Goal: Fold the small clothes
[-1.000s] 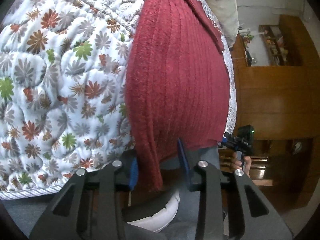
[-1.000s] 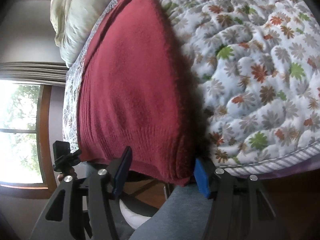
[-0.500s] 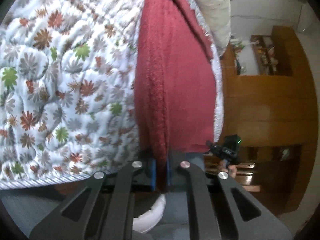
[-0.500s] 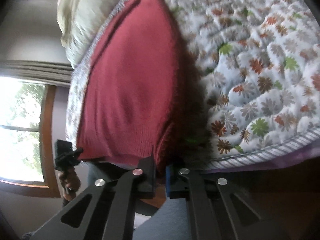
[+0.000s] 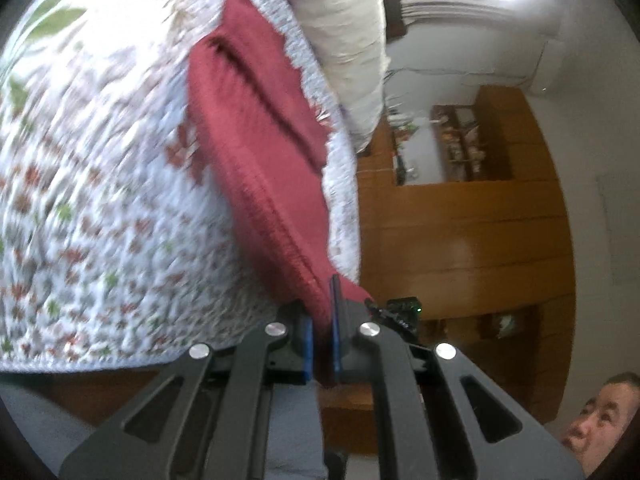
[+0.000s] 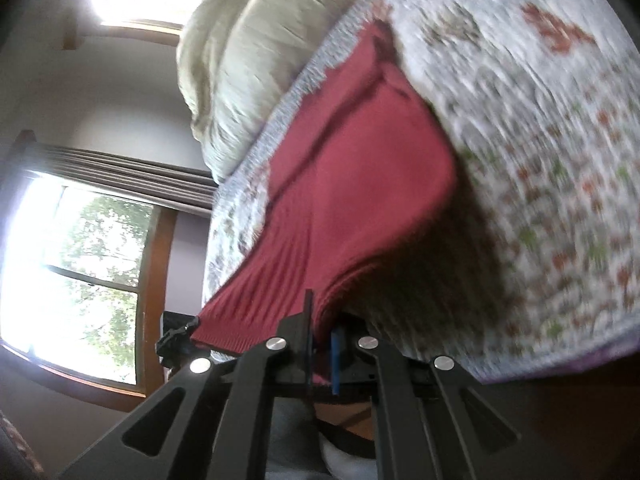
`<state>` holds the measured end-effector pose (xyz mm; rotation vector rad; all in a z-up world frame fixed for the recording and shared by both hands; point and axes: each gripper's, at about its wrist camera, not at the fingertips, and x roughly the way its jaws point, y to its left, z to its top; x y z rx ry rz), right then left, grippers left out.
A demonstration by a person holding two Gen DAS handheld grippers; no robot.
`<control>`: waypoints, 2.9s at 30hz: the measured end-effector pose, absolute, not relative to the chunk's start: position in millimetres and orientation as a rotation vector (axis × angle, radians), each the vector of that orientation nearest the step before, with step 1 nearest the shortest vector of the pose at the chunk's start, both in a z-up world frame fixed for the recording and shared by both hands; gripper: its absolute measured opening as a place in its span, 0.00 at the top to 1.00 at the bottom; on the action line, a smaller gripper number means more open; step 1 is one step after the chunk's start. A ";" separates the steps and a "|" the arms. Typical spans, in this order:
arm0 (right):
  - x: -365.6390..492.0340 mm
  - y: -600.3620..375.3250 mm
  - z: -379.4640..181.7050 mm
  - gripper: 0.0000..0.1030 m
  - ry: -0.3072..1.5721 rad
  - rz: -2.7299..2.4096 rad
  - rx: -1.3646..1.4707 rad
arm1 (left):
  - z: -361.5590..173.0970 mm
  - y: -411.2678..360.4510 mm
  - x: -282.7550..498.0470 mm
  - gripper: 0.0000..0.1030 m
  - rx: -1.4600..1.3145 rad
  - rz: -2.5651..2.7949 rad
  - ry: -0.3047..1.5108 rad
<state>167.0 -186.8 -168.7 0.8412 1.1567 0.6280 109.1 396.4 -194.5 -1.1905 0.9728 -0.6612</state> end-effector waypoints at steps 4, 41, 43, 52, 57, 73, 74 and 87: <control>196.7 -185.1 -150.1 0.94 1.125 0.627 0.844 | -178.9 402.7 133.8 0.96 -1.208 -0.658 0.942; 451.3 -165.5 -208.7 0.63 1.211 0.446 0.682 | -230.7 451.6 358.1 0.45 -1.045 -0.333 1.068; 450.5 -167.1 -209.2 0.63 1.219 0.419 0.633 | -224.9 449.5 358.7 0.42 -0.993 -0.325 1.077; 443.6 -154.8 -229.6 0.55 1.277 0.389 0.483 | -235.4 427.7 375.3 0.39 -0.725 -0.258 1.220; 445.3 -151.0 -234.8 0.55 1.301 0.391 0.449 | -243.2 419.1 384.6 0.38 -0.634 -0.211 1.255; 435.4 -145.4 -217.9 0.93 1.249 0.402 0.377 | -221.5 398.9 376.7 0.92 -0.499 -0.231 1.192; 433.5 -145.1 -214.0 0.93 1.240 0.401 0.369 | -215.6 398.7 374.3 0.92 -0.492 -0.238 1.170; 442.1 -145.8 -142.0 0.94 1.118 0.401 0.320 | -143.3 400.6 370.6 0.92 -0.436 -0.303 0.955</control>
